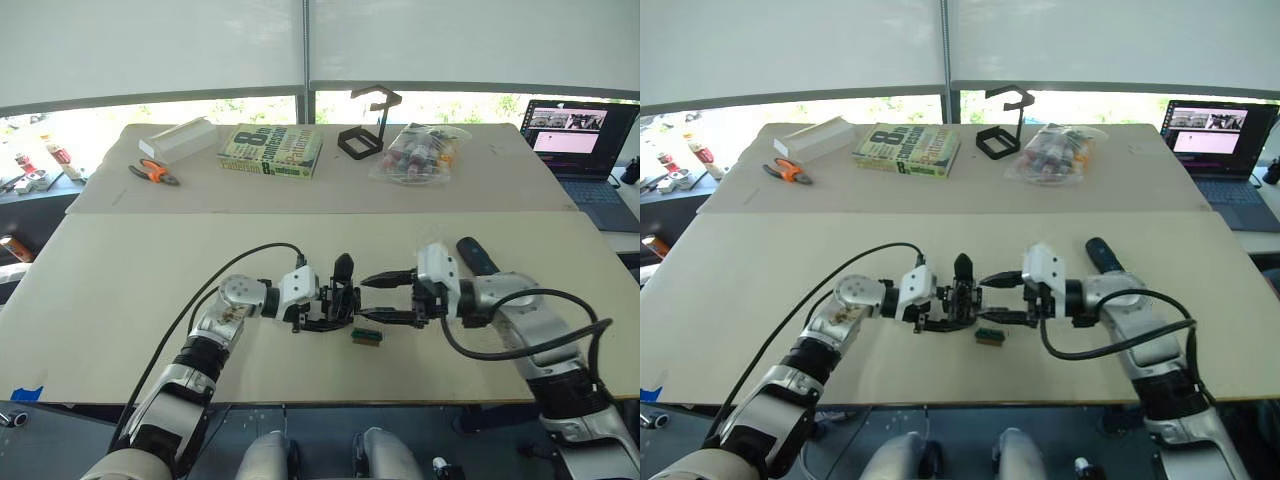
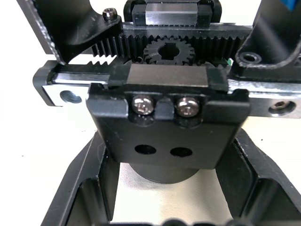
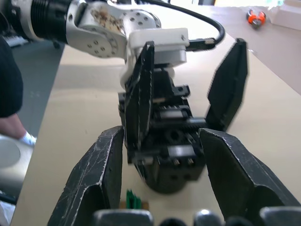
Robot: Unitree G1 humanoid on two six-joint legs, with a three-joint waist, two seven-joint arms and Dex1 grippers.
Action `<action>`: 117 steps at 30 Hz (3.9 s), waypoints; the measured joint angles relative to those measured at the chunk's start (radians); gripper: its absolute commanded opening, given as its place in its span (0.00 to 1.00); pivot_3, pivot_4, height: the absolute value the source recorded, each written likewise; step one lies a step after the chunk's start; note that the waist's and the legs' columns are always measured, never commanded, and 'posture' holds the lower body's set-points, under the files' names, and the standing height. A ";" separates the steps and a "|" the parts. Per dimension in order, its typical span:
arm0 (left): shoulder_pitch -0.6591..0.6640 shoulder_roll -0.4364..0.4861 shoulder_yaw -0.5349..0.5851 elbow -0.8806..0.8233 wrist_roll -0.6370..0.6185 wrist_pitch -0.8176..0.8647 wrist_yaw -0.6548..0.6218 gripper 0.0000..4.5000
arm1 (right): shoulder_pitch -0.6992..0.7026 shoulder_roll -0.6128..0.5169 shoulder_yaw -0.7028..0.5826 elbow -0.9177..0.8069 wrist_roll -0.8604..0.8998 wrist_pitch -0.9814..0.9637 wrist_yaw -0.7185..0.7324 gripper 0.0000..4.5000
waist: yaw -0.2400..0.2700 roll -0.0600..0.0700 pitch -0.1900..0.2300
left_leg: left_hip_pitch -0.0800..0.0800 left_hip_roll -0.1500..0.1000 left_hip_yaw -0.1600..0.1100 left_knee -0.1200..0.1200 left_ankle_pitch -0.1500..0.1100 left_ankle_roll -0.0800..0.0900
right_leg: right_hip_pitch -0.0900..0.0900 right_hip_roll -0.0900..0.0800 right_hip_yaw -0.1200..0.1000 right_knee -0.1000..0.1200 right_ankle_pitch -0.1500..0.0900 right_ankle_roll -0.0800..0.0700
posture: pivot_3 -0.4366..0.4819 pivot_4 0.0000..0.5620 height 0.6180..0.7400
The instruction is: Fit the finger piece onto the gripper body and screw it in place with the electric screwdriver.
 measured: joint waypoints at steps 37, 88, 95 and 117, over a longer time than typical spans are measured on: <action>-0.358 0.552 0.322 -0.954 -0.930 1.197 0.088 1.00 | -0.831 -0.260 0.600 0.906 -0.536 0.729 0.207 0.99 | -0.021 0.008 0.010 | 0.002 0.000 0.001 -0.004 0.009 -0.014 | 0.000 0.006 0.006 -0.003 -0.001 0.000 | 0.48 0.27 1.00; -0.136 0.506 0.295 -0.987 -0.853 1.042 0.127 1.00 | -0.497 -0.197 -0.040 0.586 -0.305 0.455 0.218 0.43 | -0.027 0.011 0.013 | 0.009 0.002 0.002 -0.007 0.013 -0.022 | 0.001 0.018 0.034 0.006 -0.003 0.002 | 0.48 0.27 1.00; 0.058 0.473 0.359 -1.087 -0.890 1.002 0.188 1.00 | -0.315 0.019 -0.440 -0.022 0.033 0.742 -0.050 0.43 | -0.022 0.010 0.013 | 0.007 0.001 0.001 -0.007 0.012 -0.021 | 0.002 0.017 0.034 0.005 -0.003 0.001 | 0.48 0.27 1.00; 0.611 0.313 0.129 -0.893 -0.263 0.337 0.266 1.00 | 0.125 0.218 -0.387 -0.564 0.333 0.539 -0.393 0.43 | -0.001 0.008 0.012 | 0.005 0.001 0.002 -0.007 0.004 -0.007 | 0.001 0.015 0.038 0.001 -0.003 -0.001 | 0.48 0.27 1.00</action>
